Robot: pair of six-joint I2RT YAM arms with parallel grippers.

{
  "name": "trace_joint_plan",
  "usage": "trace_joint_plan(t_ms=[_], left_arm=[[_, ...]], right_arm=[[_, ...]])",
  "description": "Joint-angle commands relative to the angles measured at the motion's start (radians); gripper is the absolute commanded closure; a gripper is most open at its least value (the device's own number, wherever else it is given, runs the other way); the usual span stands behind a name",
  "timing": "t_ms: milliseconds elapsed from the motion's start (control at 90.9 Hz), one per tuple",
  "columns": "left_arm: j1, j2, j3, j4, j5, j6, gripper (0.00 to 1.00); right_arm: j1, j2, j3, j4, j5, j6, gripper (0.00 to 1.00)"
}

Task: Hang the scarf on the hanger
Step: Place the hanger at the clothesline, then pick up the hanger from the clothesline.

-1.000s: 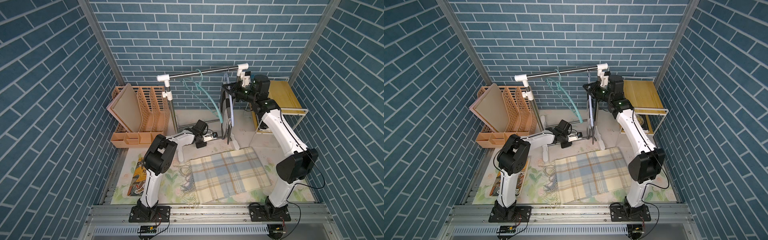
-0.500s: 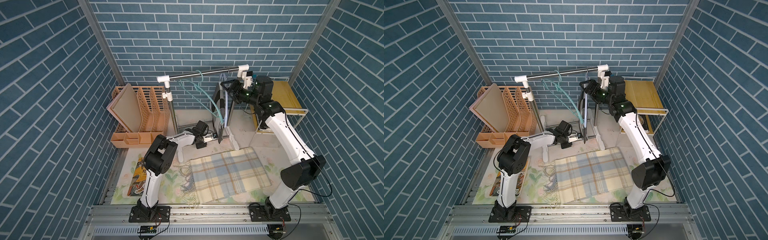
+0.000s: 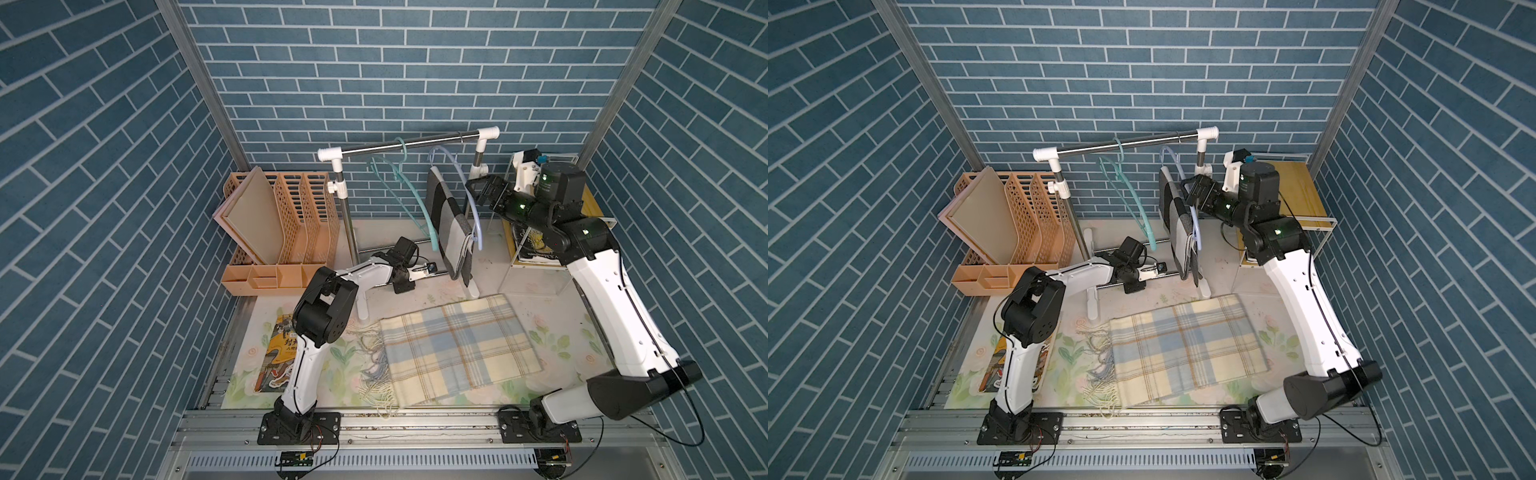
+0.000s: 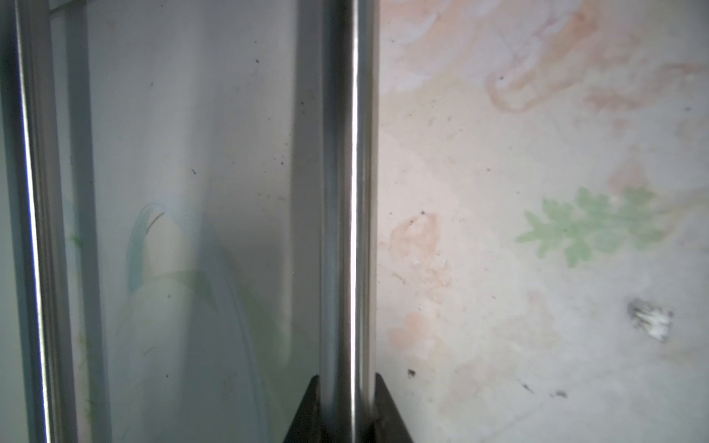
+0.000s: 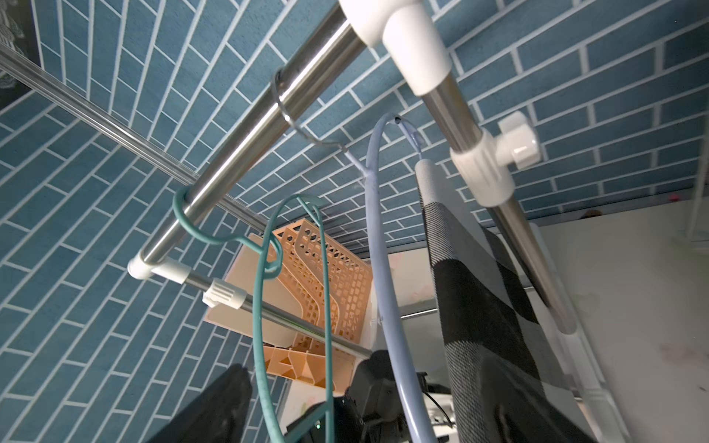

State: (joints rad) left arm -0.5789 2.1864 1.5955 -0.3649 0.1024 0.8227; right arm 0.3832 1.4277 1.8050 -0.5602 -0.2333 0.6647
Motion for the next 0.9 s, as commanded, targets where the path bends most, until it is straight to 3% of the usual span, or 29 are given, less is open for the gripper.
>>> trace_joint_plan(t_ms=[0,66,154,330,594,891], left_arm=[[0.009,0.046,0.045,-0.002,0.007,0.018,1.0],[0.008,0.032,0.034,0.01,0.006,0.011,0.98],[0.006,-0.007,0.0,0.029,-0.018,0.0,0.57],[-0.011,-0.143,-0.129,0.104,-0.086,-0.009,0.02],[-0.061,-0.362,-0.303,0.101,-0.176,-0.089,0.0],[-0.223,-0.678,-0.58,0.044,-0.359,-0.337,0.0]], right_arm=[[-0.002,-0.1,-0.055,-0.073,0.107,-0.1,0.03],[-0.002,-0.154,-0.099,-0.082,0.134,-0.116,0.03],[-0.003,-0.213,-0.156,-0.086,0.152,-0.137,0.03],[-0.003,-0.292,-0.232,-0.091,0.186,-0.165,0.03],[-0.003,-0.373,-0.318,-0.088,0.181,-0.189,0.03],[-0.003,-0.491,-0.492,-0.046,0.196,-0.185,0.03]])
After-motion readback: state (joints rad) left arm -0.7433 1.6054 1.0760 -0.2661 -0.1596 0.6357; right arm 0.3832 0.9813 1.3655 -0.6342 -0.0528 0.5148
